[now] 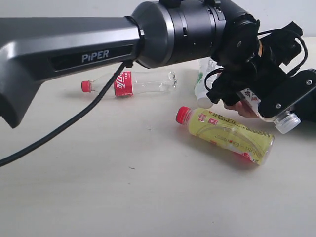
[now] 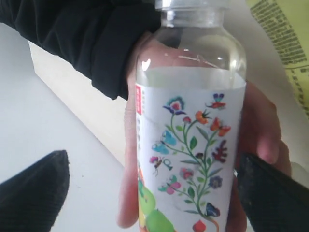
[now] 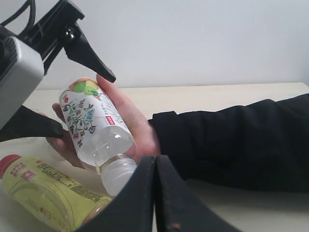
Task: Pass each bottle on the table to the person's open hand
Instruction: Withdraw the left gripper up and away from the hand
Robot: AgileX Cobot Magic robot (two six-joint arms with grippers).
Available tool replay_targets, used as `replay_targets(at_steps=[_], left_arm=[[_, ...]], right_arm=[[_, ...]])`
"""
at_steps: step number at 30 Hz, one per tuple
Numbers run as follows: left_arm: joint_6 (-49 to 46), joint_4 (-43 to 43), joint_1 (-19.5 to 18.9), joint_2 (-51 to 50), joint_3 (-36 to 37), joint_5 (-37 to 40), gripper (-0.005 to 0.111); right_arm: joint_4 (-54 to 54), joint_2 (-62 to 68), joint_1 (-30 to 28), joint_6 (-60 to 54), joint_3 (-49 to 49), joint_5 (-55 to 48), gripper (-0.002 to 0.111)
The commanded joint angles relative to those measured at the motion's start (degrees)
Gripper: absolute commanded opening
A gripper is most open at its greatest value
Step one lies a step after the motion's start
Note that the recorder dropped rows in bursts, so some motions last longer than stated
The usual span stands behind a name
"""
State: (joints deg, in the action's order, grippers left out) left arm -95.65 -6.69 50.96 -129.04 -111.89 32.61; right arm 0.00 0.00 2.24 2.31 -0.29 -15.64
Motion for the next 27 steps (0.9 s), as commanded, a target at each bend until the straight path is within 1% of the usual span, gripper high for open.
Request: replay_targets(at_steps=[1,3,6,8,13,16,21,24,27], left_arm=[[6.9,-0.3,-0.2,2.6,-0.4,1.5,0.089],[10.5,-0.8,-0.2,3.7,-0.4,1.5,0.089],[14.0,-4.9,-0.2,5.6,-0.4,2.5,0.089],[18.6,-7.3,-0.2,7.0,-0.4,3.5,0.089],[34.7,-13.0,-0.2,9.9,-0.4,10.0,0.089],[40.4,-16.3,-0.2,11.2,-0.4,14.2,0.089],[49.5,-16.6,-0.2,13.1,-0.4,23.1,0.089],[57.8,-16.6,-0.2,13.5,-0.4,26.6,0.089],[61.8,-16.6,-0.2,13.5,-0.4,29.2,0.089]], right_arm=[[0.0,0.0,-0.3,-0.2,0.3,0.4,0.000],[0.0,0.0,-0.3,-0.2,0.3,0.4,0.000],[0.0,0.0,-0.3,-0.2,0.3,0.4,0.000],[0.0,0.0,-0.3,-0.2,0.3,0.4,0.000],[0.0,0.0,-0.3,-0.2,0.3,0.4,0.000],[0.0,0.0,-0.3,-0.2,0.3,0.4,0.000],[0.0,0.0,-0.3,-0.2,0.3,0.4,0.000],[0.0,0.0,-0.3,-0.2,0.3,0.4,0.000],[0.0,0.0,-0.3,-0.2,0.3,0.4,0.000]])
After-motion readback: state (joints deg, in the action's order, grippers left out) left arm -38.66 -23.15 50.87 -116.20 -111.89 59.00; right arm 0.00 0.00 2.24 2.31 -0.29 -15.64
